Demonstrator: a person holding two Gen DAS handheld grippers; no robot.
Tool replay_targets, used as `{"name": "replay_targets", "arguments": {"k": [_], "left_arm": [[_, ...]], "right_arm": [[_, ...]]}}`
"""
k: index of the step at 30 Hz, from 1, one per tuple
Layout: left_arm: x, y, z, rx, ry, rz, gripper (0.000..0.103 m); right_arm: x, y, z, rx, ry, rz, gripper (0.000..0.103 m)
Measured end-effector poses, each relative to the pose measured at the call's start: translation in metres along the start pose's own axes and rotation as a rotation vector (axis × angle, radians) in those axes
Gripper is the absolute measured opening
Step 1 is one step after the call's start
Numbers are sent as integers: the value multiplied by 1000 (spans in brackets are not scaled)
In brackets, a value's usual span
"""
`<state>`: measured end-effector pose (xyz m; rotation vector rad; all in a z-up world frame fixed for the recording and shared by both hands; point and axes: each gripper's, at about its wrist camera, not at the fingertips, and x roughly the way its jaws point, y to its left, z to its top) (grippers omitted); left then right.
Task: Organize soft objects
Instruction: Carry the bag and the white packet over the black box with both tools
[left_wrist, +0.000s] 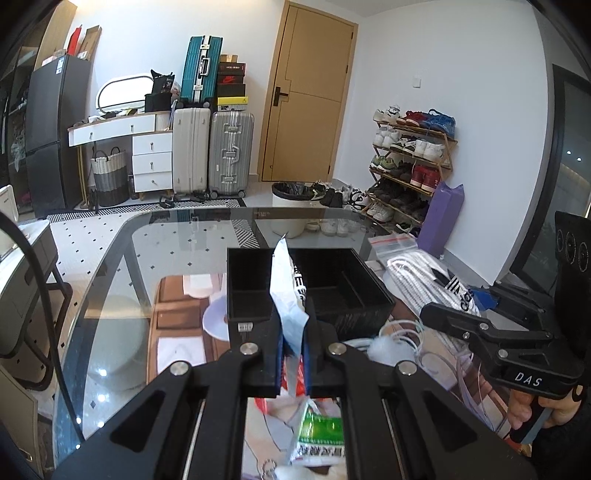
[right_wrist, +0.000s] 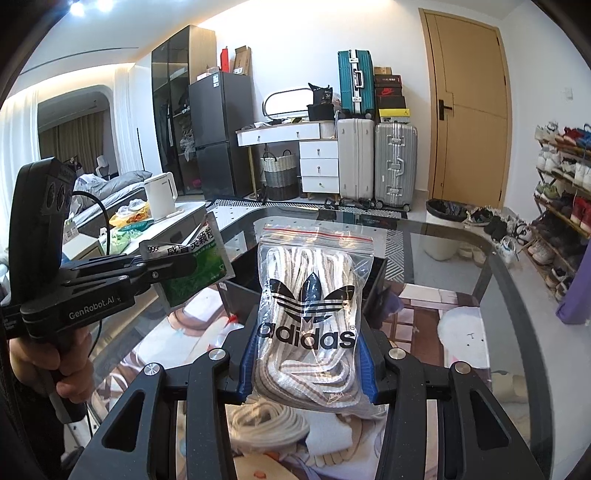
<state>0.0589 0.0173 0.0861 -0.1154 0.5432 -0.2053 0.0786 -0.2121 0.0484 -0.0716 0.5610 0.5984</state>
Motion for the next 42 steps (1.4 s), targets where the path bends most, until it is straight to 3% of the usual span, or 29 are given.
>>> {"name": "replay_targets", "arguments": {"k": [28,42], "left_arm": [[81,16,26,-16,83,15,5],[104,12,11,-11,179,-6,6]], "right_arm": [[83,-14,44,29,130,1,44],[107,-18,45,37,165,5,44]]}}
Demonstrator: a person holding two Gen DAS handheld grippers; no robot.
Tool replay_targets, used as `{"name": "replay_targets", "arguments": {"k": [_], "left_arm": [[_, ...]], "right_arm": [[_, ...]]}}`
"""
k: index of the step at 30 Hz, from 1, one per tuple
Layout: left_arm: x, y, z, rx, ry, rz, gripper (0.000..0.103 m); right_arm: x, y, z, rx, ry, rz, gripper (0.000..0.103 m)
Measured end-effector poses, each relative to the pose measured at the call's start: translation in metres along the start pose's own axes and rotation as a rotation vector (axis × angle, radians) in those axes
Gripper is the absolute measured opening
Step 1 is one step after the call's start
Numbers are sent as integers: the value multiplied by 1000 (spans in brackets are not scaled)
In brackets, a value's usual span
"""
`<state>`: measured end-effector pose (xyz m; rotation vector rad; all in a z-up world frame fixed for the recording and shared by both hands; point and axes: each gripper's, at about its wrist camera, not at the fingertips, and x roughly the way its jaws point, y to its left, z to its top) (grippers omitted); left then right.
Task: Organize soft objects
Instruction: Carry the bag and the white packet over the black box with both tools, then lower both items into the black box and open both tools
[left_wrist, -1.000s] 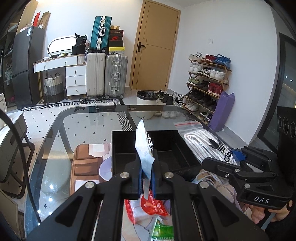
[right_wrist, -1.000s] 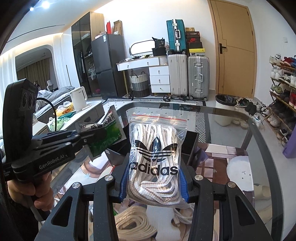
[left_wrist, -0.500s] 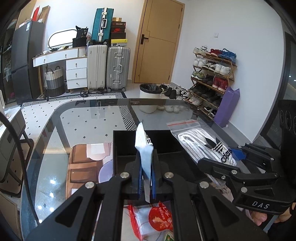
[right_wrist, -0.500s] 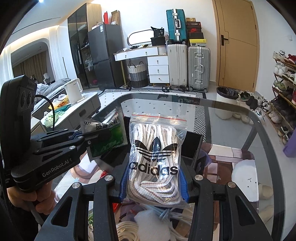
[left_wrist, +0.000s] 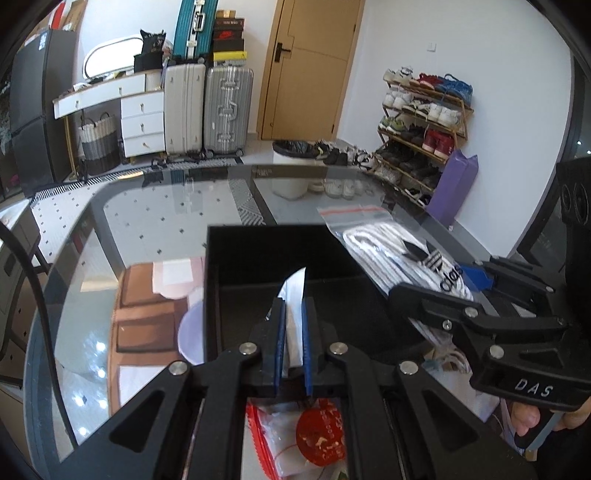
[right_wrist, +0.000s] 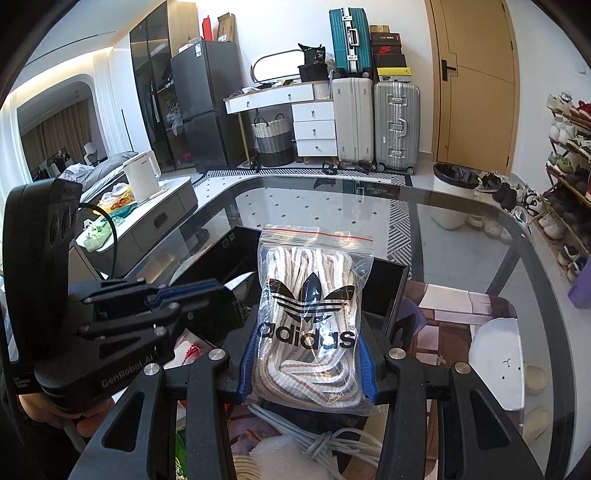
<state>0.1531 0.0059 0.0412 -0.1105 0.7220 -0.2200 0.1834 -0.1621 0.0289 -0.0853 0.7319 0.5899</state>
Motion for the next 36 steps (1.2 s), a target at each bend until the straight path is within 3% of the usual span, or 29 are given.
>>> {"name": "replay_targets", "arguments": {"k": [13,16,18,23,26,28,30,33,36], "left_arm": [[-5,-13,-3,49,27,36,9],[-8,-12,-3,54,26,41,24],[-12,-11,-3,53,18,36,41],[-23,-11,-3,55,-1,39,48],[-28,-10,-4,50,-8,46,52],[-32,-9,-7,48,-11,49,58],[-36,-9,-9,50,-21,56,76],[-46,-9,-15,54,-49,91,100],[-51,-8,-20,63,-60,107,103]], "right_arm": [[8,2,2,-8,8,6,45],[5,2,2,-5,-7,8,50],[0,1,1,-12,-19,4,55],[-14,2,-6,-36,-52,-14,75],[-16,2,-8,-49,-47,-35,76],[-19,0,-9,-40,-47,-29,87],[-26,-1,-13,-35,-64,-37,98],[-36,-2,-19,-34,-83,-47,102],[-44,-6,-28,-35,-76,-49,102]]}}
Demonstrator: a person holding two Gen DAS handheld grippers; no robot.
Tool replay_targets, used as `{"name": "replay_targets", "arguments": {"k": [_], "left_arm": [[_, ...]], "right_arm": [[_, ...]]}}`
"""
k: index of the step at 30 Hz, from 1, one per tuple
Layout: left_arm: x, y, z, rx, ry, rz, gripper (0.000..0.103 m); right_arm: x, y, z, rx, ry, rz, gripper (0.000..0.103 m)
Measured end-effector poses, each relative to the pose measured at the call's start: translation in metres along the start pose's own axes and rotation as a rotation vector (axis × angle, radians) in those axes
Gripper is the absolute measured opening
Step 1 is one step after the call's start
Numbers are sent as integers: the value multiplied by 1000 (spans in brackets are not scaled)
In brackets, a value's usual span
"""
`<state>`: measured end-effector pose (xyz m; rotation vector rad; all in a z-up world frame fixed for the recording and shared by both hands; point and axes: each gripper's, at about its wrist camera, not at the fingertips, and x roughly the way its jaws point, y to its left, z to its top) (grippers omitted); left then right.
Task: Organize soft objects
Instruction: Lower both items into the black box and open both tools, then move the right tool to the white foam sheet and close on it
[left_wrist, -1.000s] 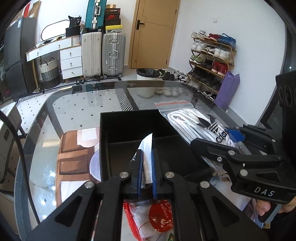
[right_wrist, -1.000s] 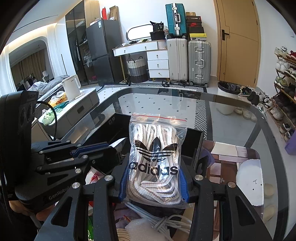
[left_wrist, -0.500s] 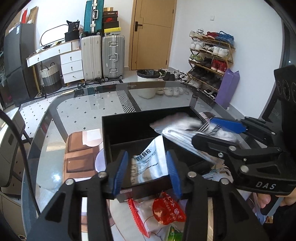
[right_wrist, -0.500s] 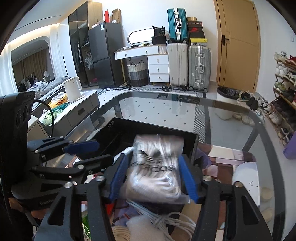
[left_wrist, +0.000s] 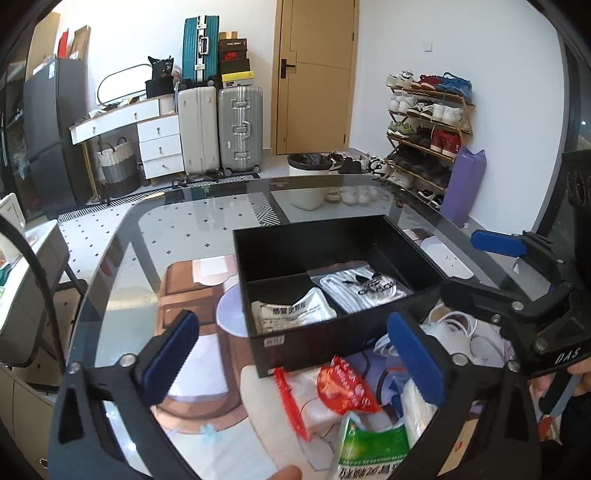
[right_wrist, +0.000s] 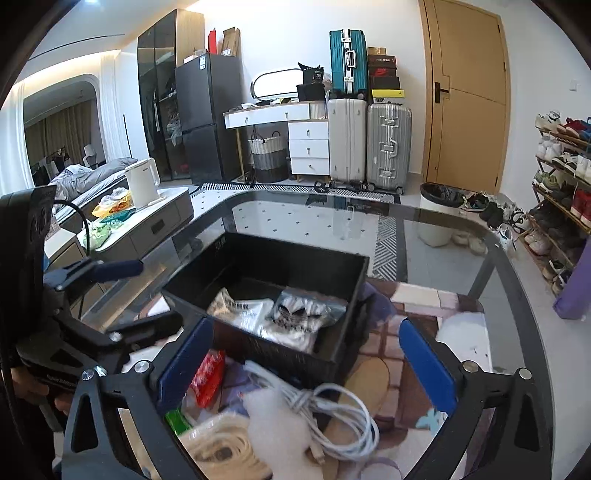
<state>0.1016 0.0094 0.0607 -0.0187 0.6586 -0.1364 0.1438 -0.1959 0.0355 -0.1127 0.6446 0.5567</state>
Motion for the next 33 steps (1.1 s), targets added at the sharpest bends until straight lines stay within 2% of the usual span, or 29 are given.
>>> {"name": "replay_targets", "arguments": {"k": [13,23,33], "left_arm": [[-15,-9,-27,24,6,76,103],[-23,-14,-42,9,22,95,103],[-24,-20,-59,-10,55,105,103]], "right_arm": [[-18,-17,-51,30,57,-8,102],[-15,-13,-74,43,110,14,102],[-3,-29,-85,122,182,36,102]]}}
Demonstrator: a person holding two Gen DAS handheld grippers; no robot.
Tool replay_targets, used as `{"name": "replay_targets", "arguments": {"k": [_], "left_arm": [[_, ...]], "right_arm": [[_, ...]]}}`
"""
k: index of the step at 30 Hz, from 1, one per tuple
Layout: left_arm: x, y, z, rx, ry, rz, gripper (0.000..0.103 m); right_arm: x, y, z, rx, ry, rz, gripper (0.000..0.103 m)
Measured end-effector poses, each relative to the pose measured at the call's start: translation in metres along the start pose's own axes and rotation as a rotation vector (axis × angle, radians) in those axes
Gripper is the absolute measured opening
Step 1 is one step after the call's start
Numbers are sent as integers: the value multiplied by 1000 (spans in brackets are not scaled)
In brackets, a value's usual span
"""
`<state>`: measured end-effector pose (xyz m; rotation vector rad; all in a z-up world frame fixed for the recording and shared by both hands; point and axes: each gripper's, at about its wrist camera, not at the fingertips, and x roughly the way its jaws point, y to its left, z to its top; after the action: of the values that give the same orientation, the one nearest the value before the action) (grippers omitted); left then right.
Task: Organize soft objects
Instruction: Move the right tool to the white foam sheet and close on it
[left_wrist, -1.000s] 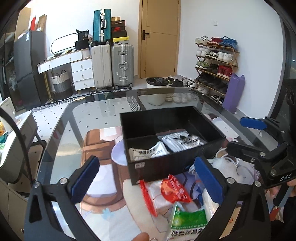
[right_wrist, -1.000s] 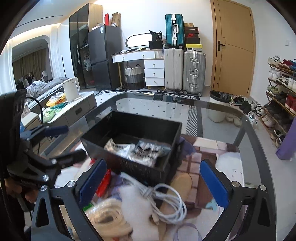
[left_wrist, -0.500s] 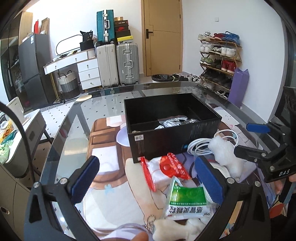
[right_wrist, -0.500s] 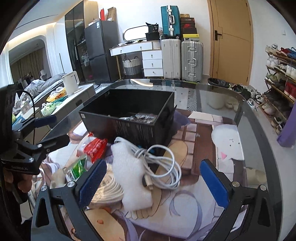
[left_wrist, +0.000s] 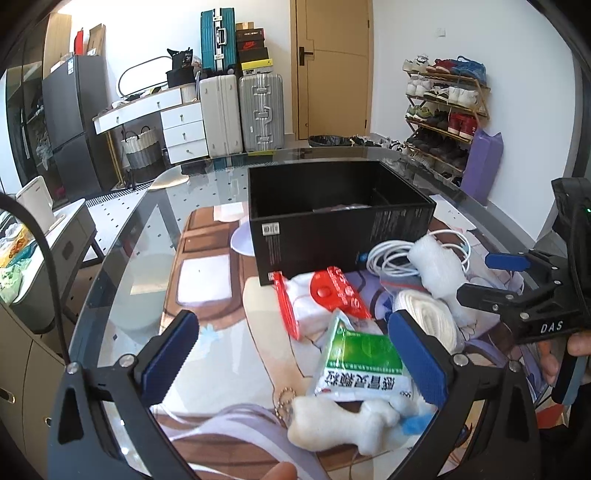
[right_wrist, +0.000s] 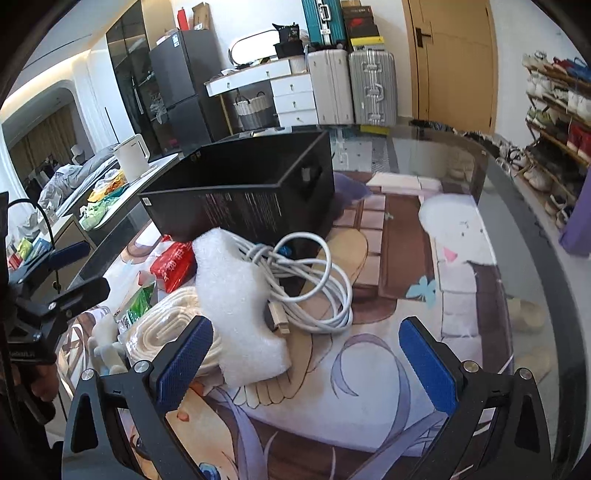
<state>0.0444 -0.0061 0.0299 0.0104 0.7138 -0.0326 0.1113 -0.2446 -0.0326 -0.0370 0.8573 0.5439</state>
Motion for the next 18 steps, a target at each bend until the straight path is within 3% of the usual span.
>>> {"name": "replay_targets", "arguments": {"k": [18], "left_arm": [[-3,-1,-12,-12,18,5,103]], "right_arm": [[8,-7,-7,-53,88,-58,102]]}}
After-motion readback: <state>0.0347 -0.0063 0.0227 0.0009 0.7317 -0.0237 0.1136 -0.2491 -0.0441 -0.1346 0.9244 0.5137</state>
